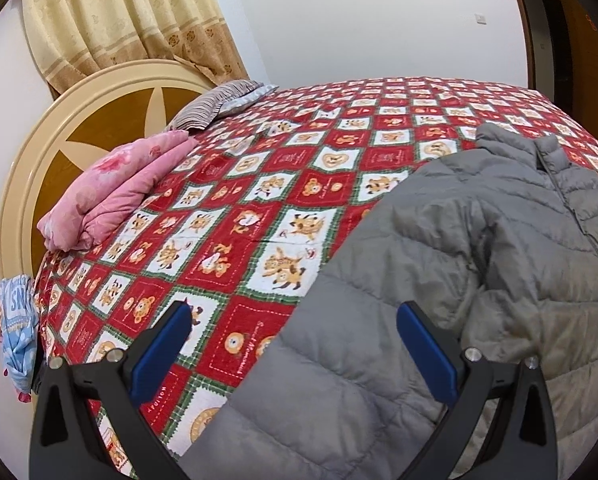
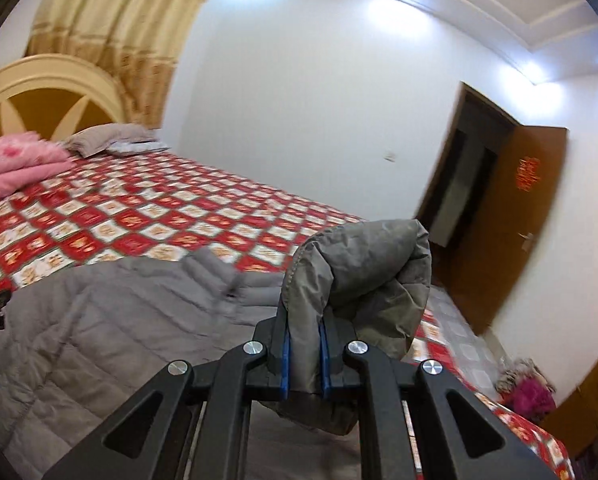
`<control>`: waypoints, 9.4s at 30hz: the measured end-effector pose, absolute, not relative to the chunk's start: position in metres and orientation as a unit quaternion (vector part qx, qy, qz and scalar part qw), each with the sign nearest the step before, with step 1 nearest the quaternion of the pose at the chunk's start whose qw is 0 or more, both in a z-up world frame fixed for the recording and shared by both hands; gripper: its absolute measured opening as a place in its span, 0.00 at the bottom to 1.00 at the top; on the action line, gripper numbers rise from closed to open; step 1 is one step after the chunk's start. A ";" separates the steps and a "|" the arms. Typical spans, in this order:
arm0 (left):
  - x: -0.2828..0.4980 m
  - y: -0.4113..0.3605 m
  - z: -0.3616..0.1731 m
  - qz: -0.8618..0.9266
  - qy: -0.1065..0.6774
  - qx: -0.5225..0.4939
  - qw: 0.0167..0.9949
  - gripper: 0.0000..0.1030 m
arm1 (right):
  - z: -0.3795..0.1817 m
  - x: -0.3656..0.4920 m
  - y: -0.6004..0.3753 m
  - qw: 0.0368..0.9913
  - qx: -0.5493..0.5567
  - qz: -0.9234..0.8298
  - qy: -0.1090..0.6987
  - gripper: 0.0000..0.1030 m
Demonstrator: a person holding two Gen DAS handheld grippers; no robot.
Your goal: Fold large clothes
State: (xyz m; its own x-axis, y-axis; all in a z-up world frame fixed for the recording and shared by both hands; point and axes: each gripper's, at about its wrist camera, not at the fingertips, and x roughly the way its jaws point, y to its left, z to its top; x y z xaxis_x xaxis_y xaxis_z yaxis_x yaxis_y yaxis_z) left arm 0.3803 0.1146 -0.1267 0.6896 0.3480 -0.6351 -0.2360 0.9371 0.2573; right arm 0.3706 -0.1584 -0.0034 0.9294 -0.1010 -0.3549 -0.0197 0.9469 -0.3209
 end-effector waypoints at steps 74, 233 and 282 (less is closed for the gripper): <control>0.486 -0.020 -0.209 0.098 0.397 0.117 0.905 1.00 | -0.141 0.466 -0.242 0.918 0.025 -0.005 0.395 0.60; 0.381 -0.110 -0.070 -0.083 0.201 0.146 0.965 1.00 | -0.196 0.335 -0.258 0.922 0.002 -0.065 0.382 0.82; 0.505 0.003 -0.163 0.024 0.376 0.098 0.921 1.00 | -0.128 0.495 -0.200 0.920 0.037 -0.002 0.390 0.82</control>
State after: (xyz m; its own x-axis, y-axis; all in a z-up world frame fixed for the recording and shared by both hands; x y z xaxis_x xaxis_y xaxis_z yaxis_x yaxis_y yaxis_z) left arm 0.5055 0.0034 -0.1632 0.7168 0.1178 -0.6872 0.0293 0.9797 0.1985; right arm 0.4951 -0.2002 -0.1279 0.6961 0.0244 -0.7175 0.0329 0.9973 0.0658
